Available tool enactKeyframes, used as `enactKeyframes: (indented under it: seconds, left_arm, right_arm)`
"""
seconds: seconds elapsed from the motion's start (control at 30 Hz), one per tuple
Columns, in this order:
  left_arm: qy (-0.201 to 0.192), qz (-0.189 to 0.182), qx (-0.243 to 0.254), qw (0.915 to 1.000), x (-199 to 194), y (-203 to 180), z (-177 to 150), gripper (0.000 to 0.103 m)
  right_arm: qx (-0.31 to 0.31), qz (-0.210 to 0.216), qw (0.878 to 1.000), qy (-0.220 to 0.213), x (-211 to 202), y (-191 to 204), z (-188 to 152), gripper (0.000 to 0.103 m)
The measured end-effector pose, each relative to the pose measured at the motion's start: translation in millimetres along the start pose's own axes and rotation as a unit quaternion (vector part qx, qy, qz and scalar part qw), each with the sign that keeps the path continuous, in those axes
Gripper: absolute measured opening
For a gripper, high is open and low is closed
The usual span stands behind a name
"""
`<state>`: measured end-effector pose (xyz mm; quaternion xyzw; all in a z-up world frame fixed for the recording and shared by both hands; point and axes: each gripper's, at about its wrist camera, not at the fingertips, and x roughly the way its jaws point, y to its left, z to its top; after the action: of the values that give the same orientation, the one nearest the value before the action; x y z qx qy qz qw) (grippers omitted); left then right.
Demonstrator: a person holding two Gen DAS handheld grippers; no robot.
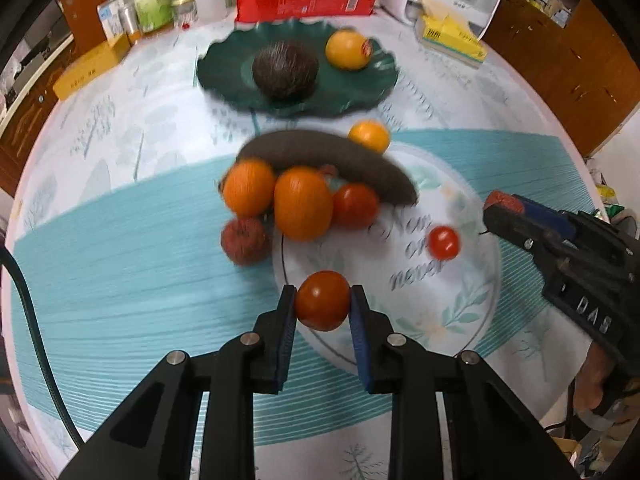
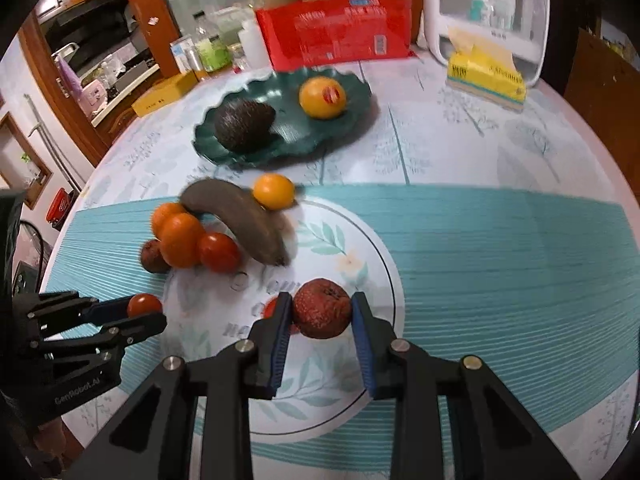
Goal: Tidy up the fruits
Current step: 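Grasp the cherry tomato with the left tool while the right tool grasps the red lychee, then carry the tomato and lychee in both tools over the green plate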
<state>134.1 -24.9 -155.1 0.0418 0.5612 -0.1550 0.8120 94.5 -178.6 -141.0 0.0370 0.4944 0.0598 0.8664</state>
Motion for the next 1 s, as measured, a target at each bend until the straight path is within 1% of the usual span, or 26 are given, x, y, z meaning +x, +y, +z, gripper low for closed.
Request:
enactKeyframes:
  seconds: [0.1,0.23,0.37,0.53,0.67,0.77,1.0]
  left_arm:
    - [-0.019,0.01,0.007,0.9997,-18.6,-3.7,14.9,0.024]
    - [-0.05,0.029,0.009,0.9983,-38.9,1.6,43.8,0.024]
    - [-0.082,0.041,-0.004,0.9958,-54.4,12.3,75.2,0.024]
    - [-0.118,0.061,-0.015,0.9911,-65.0,23.6,118.8,0.024]
    - [-0.137,0.068,-0.021,0.988,-64.6,28.4,148.4,0.024]
    - [-0.143,0.069,-0.024,0.987,-60.3,30.5,165.7,0.024]
    - [-0.139,0.078,-0.024,0.9869,-33.9,35.6,192.6,0.024]
  right_arm:
    - [-0.012,-0.002,1.0,-0.013,-14.4,9.7,11.5,0.03]
    - [-0.021,-0.005,0.999,-0.031,-27.6,20.2,33.3,0.03]
    - [-0.033,-0.007,0.998,-0.046,-33.6,28.4,59.0,0.03]
    - [-0.049,-0.023,0.996,-0.067,-35.3,38.3,96.3,0.03]
    - [-0.054,-0.039,0.995,-0.075,-28.6,41.8,127.9,0.03]
    - [-0.05,-0.044,0.995,-0.081,-21.3,39.9,148.5,0.03]
    - [-0.045,-0.057,0.994,-0.079,4.9,34.8,185.4,0.03]
